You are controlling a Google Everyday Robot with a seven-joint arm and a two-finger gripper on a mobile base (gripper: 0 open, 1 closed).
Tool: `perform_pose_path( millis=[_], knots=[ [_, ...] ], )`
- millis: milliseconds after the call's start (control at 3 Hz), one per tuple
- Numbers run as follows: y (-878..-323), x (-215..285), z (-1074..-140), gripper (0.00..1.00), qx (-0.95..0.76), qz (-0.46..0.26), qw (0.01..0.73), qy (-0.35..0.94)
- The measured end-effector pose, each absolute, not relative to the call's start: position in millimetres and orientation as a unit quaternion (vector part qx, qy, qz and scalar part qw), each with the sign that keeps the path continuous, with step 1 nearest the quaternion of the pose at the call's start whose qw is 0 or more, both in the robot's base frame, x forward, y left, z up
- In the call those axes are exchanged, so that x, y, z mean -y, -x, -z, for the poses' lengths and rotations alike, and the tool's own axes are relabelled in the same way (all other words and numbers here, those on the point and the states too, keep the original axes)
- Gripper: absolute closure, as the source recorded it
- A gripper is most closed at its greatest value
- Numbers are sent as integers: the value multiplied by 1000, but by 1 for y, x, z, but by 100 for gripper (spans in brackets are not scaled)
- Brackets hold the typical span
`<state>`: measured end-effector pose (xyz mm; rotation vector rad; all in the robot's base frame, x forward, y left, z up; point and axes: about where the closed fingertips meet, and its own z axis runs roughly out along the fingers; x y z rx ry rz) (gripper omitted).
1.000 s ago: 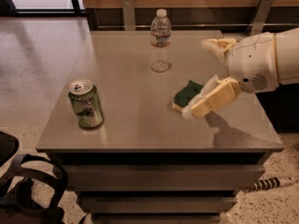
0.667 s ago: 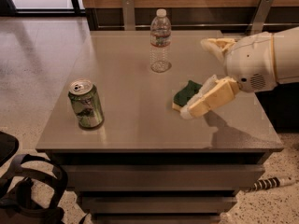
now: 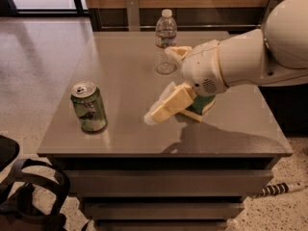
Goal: Pick green can
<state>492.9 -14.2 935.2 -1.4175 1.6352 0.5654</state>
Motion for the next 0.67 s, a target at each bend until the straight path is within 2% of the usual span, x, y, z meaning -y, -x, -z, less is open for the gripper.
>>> perform_pose_path(
  millis=[333,667],
  knots=[
    [-506,-31,-911,0,-637,-276,440,570],
    [-509,-52,-901,0,-623,-304,446,566]
  ],
)
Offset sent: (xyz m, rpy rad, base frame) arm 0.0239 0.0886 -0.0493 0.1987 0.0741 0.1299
